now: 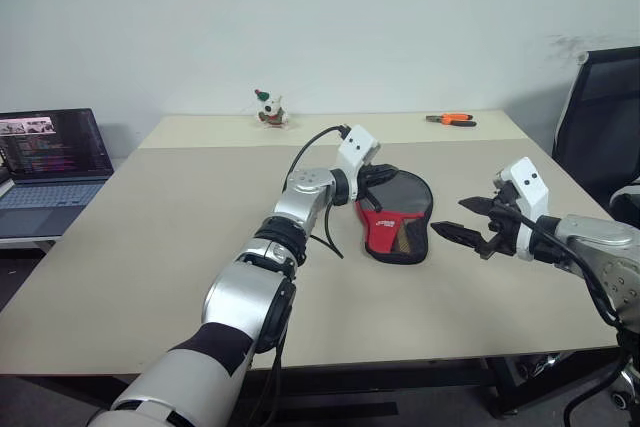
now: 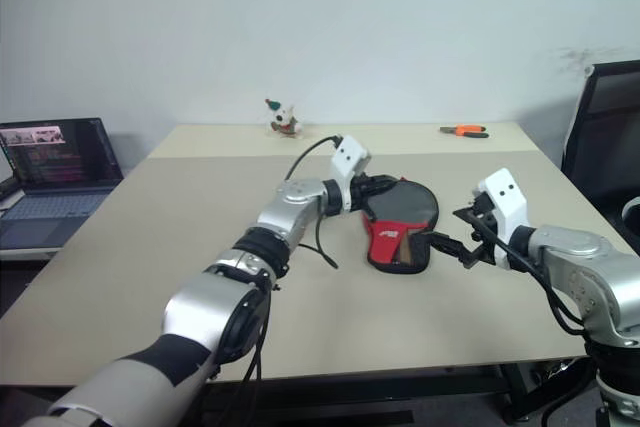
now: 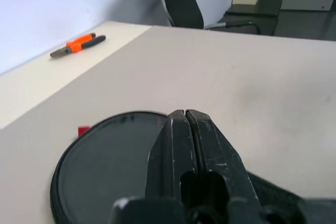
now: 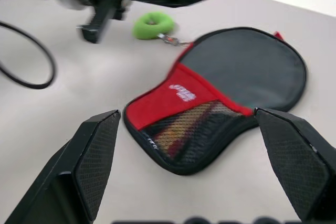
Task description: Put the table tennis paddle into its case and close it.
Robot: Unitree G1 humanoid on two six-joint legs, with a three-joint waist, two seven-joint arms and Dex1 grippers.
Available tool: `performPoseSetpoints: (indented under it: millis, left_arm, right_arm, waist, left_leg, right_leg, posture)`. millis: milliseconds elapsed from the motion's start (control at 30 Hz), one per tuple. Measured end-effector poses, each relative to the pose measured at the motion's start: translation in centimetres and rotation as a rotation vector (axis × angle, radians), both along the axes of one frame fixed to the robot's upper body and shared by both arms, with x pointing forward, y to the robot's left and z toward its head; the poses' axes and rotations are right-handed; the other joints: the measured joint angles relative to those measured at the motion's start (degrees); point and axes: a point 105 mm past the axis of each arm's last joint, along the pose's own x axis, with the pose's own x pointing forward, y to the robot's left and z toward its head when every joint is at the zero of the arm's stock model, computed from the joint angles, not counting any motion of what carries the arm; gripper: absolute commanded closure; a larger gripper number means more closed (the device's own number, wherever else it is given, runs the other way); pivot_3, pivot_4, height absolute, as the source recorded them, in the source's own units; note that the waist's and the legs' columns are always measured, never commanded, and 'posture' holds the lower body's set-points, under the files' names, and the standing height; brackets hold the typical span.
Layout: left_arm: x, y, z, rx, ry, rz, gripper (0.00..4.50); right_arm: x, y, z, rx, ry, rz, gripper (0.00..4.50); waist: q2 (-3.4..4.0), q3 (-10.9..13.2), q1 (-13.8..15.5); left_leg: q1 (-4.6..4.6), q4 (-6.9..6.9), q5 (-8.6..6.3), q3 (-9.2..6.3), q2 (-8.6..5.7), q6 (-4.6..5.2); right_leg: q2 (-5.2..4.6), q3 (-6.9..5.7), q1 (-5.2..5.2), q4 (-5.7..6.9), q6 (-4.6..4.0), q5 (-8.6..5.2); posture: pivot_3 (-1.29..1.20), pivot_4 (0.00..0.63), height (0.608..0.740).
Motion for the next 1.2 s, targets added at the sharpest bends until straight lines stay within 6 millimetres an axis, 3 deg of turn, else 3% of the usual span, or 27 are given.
performPoseSetpoints:
  millis: [233, 367, 500, 600, 733, 867, 1200]
  left_arm:
    - [-1.6, 7.5, -2.1, -0.014, 0.022, -0.010, 4.44]
    - [-4.5, 12.2, -1.7, -0.018, 0.039, 0.011, 4.44]
    - [-7.2, 14.8, -0.3, -0.059, 0.056, 0.044, 4.44]
    - [-9.1, 15.6, 0.2, -0.071, 0.069, 0.049, 4.44]
    - [-10.7, 15.7, -0.8, -0.066, 0.113, 0.066, 4.44]
    - [-10.9, 15.5, -0.4, -0.068, 0.103, 0.086, 4.44]
    - [-11.1, 15.7, -0.3, -0.064, 0.097, 0.109, 4.44]
  right_arm:
    - [4.2, -1.3, -1.5, 0.082, 0.078, -0.155, 0.00]
    - [6.7, -2.1, -2.8, 0.103, 0.137, -0.248, 0.00]
    - [8.5, -1.8, -5.0, 0.121, 0.201, -0.274, 0.00]
    - [9.7, -0.7, -6.6, 0.114, 0.231, -0.260, 0.00]
    - [10.5, 0.5, -9.3, 0.057, 0.261, -0.233, 0.00]
    - [11.2, -0.1, -9.7, -0.005, 0.235, -0.242, 0.00]
    - [11.5, 0.1, -10.4, 0.035, 0.280, -0.229, 0.00]
  waist:
    - [0.04, 0.0, -0.1]
    - [0.04, 0.0, -0.1]
    - [0.04, 0.0, 0.4]
    - [0.04, 0.0, 0.5]
    - [0.04, 0.0, 0.5]
    - [0.03, 0.0, 0.4]
    - [0.04, 0.0, 0.2]
  left_leg:
    - [-0.10, -0.02, 0.02, -0.06, 0.21, -0.02]
    - [-0.14, -0.02, 0.02, -0.10, 0.22, -0.03]
    - [-0.13, 0.02, 0.01, -0.10, 0.21, -0.02]
    - [-0.10, 0.04, 0.01, -0.11, 0.18, -0.02]
    - [-0.10, 0.04, 0.01, -0.14, 0.18, -0.02]
    - [-0.01, 0.06, 0.01, -0.09, 0.19, -0.02]
    - [0.11, 0.04, 0.01, -0.06, 0.22, -0.02]
  right_leg:
    - [-0.10, 0.05, -0.10, 0.00, -0.02, 0.01]
    - [-0.16, 0.14, -0.16, -0.01, -0.02, 0.01]
    - [-0.17, 0.12, -0.11, 0.02, -0.02, 0.01]
    - [-0.20, 0.10, -0.04, 0.00, -0.01, 0.01]
    - [-0.20, 0.07, -0.03, 0.01, -0.01, 0.01]
    - [-0.20, 0.10, 0.05, 0.01, 0.01, 0.03]
    - [-0.17, 0.12, 0.12, 0.03, -0.02, 0.04]
  posture:
    - [0.00, 0.150, 0.740]
    - [0.00, 0.150, 0.740]
    - [0.00, 0.150, 0.740]
    - [0.00, 0.150, 0.740]
    - [0.00, 0.150, 0.740]
    - [0.00, 0.150, 0.740]
    - [0.00, 0.150, 0.740]
